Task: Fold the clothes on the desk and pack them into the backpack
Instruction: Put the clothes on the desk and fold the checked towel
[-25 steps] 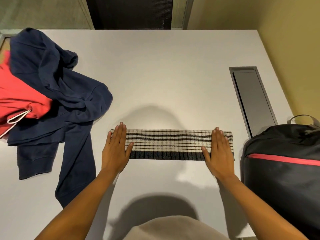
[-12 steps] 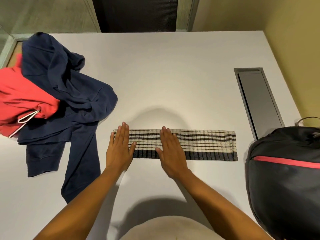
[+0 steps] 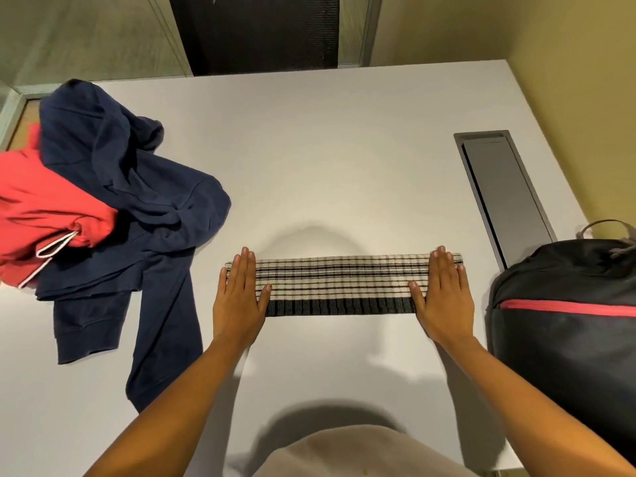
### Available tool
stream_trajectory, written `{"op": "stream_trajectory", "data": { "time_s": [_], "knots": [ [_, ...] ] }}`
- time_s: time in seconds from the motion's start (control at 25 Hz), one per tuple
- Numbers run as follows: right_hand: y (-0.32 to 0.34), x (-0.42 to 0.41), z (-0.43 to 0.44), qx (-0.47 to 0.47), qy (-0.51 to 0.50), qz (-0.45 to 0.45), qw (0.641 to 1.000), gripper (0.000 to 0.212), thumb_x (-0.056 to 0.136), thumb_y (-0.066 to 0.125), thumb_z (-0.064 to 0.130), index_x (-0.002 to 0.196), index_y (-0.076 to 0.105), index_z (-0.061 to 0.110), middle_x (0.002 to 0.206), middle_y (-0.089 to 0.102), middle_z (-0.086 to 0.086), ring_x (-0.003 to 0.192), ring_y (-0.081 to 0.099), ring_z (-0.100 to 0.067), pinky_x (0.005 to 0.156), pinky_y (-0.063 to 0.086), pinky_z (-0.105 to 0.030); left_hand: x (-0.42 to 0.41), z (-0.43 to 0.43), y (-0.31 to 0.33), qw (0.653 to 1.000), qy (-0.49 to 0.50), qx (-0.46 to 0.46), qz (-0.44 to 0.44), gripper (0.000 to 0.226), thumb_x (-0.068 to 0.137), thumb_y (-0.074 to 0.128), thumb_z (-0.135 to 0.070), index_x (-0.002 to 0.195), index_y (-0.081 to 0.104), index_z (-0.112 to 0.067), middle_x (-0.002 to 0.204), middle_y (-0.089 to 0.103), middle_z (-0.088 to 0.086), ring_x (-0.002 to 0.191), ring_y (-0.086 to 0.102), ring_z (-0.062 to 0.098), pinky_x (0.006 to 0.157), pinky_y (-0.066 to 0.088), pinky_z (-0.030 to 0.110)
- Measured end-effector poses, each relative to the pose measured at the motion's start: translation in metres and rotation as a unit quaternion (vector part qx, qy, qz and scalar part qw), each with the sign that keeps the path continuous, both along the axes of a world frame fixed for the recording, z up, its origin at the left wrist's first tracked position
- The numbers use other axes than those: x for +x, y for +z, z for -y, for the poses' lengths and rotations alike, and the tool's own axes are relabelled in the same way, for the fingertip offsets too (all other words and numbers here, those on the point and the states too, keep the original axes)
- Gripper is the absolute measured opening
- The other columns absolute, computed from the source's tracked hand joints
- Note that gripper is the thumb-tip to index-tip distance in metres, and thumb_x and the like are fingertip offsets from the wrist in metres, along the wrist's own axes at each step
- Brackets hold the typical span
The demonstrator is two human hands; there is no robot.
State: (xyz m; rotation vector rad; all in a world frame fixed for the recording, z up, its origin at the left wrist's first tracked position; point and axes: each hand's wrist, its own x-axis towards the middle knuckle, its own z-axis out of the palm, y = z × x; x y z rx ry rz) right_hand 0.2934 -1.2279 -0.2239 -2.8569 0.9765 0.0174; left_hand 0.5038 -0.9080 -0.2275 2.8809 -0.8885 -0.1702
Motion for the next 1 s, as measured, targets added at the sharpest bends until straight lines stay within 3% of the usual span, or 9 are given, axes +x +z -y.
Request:
{"op": "stream_trajectory", "data": {
  "time_s": [0.12,0.28,0.36,0.44,0.68,0.84,1.0],
  "knots": [
    [0.001,0.002,-0.002,0.015,-0.027,0.002,1.0,0.072,0.1,0.02,0.05,0.154,0.01,0.003,0.162,0.008,-0.013,0.15,0.006,-0.025,0.122,0.007,-0.039,-0.002,-0.001,0.001,1.0,0.009,-0.01,-0.003,0.066,0.1,0.011,-0.047,0.155,0.003,-0.011,0.163,0.003,0.003,0.15,0.002,0.017,0.122,0.006,0.038],
    [0.008,0.0,-0.002,0.091,-0.133,0.051,0.986,0.066,0.102,0.04,0.032,0.152,0.013,-0.002,0.158,0.018,-0.02,0.146,0.021,-0.033,0.119,0.023,-0.044,-0.019,-0.011,0.003,0.999,0.028,-0.034,-0.016,0.066,0.1,0.016,-0.046,0.155,0.009,-0.01,0.162,0.01,0.005,0.149,0.009,0.02,0.122,0.008,0.039],
    [0.015,0.003,-0.004,0.077,-0.149,0.055,0.984,0.065,0.098,0.051,0.021,0.149,0.022,-0.006,0.146,0.037,-0.025,0.132,0.037,-0.039,0.108,0.037,-0.046,-0.032,-0.017,0.002,0.998,0.035,-0.046,-0.027,0.067,0.099,0.015,-0.047,0.155,0.009,-0.011,0.162,0.01,0.005,0.149,0.008,0.02,0.122,0.006,0.039],
    [0.024,0.011,-0.006,0.049,-0.165,0.032,0.985,0.06,0.094,0.056,0.012,0.143,0.03,-0.011,0.128,0.049,-0.029,0.114,0.047,-0.043,0.095,0.041,-0.047,-0.041,-0.023,0.002,0.997,0.032,-0.054,-0.034,0.068,0.099,0.013,-0.049,0.155,0.008,-0.011,0.162,0.009,0.005,0.149,0.007,0.02,0.122,0.003,0.038],
    [0.062,0.034,-0.002,0.104,-0.264,-0.006,0.959,0.033,0.087,0.057,0.005,0.117,0.052,-0.008,0.12,0.055,-0.027,0.11,0.052,-0.044,0.09,0.044,-0.045,-0.049,-0.042,0.01,0.994,0.022,-0.102,-0.042,0.064,0.1,0.018,-0.042,0.155,0.009,-0.012,0.162,0.013,0.005,0.149,0.009,0.019,0.121,0.001,0.033],
    [0.099,0.047,-0.025,0.161,-0.279,0.054,0.945,0.034,0.089,0.056,0.0,0.122,0.048,-0.004,0.124,0.047,-0.027,0.105,0.055,-0.044,0.078,0.044,-0.04,-0.05,-0.064,0.02,0.985,0.06,-0.154,-0.053,0.061,0.1,0.025,-0.035,0.154,0.014,-0.01,0.16,0.019,0.007,0.148,0.013,0.019,0.121,0.003,0.032],
    [0.13,0.069,-0.082,0.209,-0.255,0.138,0.934,0.035,0.089,0.056,0.003,0.12,0.039,0.002,0.111,0.059,-0.024,0.097,0.059,-0.04,0.07,0.045,-0.038,-0.047,-0.082,0.028,0.975,0.09,-0.195,-0.063,0.054,0.102,0.035,-0.022,0.153,0.021,-0.008,0.157,0.026,0.008,0.147,0.019,0.02,0.121,0.01,0.034]
  ]
}}
